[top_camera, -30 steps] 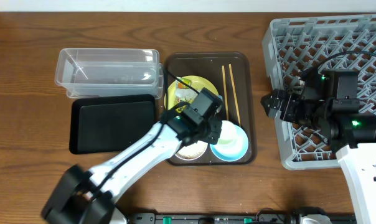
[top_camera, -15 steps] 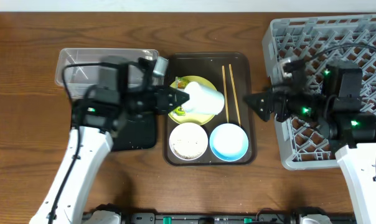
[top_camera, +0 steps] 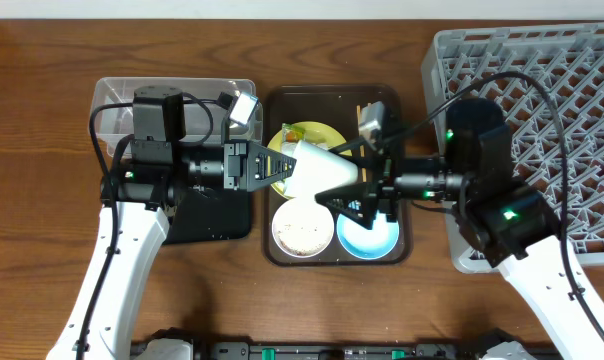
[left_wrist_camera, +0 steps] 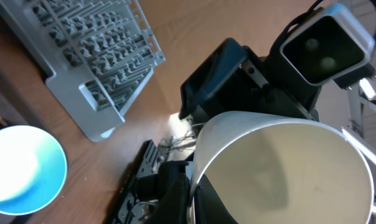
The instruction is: Sort waste into correct bins and load items into the dishwasher rack
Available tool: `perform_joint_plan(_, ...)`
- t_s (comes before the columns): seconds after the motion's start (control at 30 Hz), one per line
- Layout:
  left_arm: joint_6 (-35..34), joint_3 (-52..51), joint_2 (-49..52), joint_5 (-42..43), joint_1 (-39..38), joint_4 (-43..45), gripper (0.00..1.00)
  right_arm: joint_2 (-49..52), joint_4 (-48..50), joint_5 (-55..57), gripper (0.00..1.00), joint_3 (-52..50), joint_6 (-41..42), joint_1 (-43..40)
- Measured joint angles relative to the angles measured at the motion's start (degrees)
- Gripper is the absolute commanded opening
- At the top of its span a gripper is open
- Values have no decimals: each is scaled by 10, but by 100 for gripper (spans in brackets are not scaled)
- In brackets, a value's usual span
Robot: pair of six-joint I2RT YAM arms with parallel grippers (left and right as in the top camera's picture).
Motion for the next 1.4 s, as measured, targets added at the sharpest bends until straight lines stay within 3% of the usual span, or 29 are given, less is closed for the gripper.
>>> perform_joint_plan(0.2, 0, 0, 0, 1, 2, 0, 7, 0, 9, 6, 64, 0, 12, 10)
perform_joint_plan(0.3, 4, 0, 0, 1, 2, 1, 40, 0, 0, 9, 59, 0, 14, 9)
perform_joint_plan(0.43, 7, 0, 0, 7, 2, 1, 49, 0, -33, 18, 57, 1, 15, -8)
perform_joint_plan(0.73, 9, 0, 1, 14, 2, 1, 53, -21, -193, 92, 59, 3, 30, -202)
perform_joint_plan(0.93, 10, 0, 1, 13, 2, 0, 54, -51, -344, 288, 58, 4, 90, -340)
perform_joint_plan(1.13, 10, 0, 1, 0, 2, 0, 54, -9, -434, 443, 60, 4, 129, -371)
perform_joint_plan(1.4, 10, 0, 1, -6, 2, 0, 54, 92, -440, 495, 62, 4, 139, -371)
